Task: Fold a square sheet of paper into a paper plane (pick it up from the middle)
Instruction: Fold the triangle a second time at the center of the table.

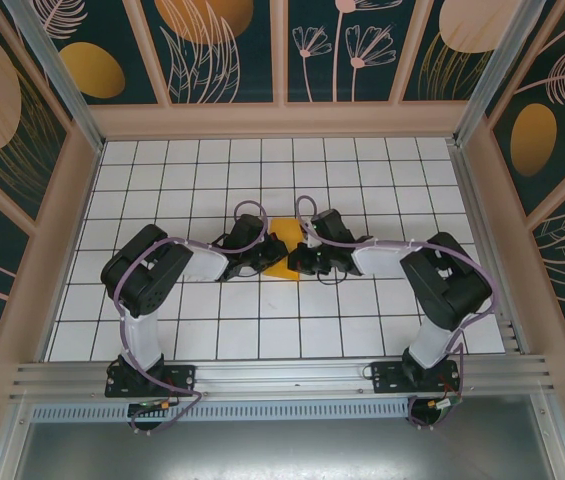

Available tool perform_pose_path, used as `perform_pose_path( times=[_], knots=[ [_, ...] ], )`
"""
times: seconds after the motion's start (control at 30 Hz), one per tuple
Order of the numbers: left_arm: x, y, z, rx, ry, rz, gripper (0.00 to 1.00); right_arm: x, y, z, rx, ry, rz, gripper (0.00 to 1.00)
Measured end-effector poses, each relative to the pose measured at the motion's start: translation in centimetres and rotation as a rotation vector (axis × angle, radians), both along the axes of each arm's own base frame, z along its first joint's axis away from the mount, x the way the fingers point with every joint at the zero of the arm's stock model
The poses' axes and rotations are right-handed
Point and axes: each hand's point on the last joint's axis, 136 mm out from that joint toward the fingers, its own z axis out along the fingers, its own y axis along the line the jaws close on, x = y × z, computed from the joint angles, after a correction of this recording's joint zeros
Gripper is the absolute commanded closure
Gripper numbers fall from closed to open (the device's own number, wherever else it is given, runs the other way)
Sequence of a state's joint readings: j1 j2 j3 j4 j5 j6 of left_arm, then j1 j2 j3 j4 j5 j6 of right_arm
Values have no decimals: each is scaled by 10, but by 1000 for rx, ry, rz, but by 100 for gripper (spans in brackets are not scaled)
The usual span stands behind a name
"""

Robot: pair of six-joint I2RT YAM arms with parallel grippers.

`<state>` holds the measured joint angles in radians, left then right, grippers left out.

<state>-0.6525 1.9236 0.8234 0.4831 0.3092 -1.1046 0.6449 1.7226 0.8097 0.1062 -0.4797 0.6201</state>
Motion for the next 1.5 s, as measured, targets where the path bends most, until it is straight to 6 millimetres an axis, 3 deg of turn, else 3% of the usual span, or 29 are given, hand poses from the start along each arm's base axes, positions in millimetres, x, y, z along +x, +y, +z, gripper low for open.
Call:
perform_pose_path(
  times=[0.53, 0.87, 1.37, 1.5],
  knots=[
    [1, -1, 0, -5, -4, -2, 99, -6, -11, -23, -63, 25, -13, 96],
    [1, -2, 0, -7, -5, -4, 100, -6, -13, -23, -56, 19, -18, 94],
    [1, -1, 0, -7, -5, -3, 100, -33, -38, -23, -89, 68, -48, 93],
    [1, -1, 0, -7, -5, -4, 100, -35, -42, -14, -102, 66, -57, 95]
  ],
)
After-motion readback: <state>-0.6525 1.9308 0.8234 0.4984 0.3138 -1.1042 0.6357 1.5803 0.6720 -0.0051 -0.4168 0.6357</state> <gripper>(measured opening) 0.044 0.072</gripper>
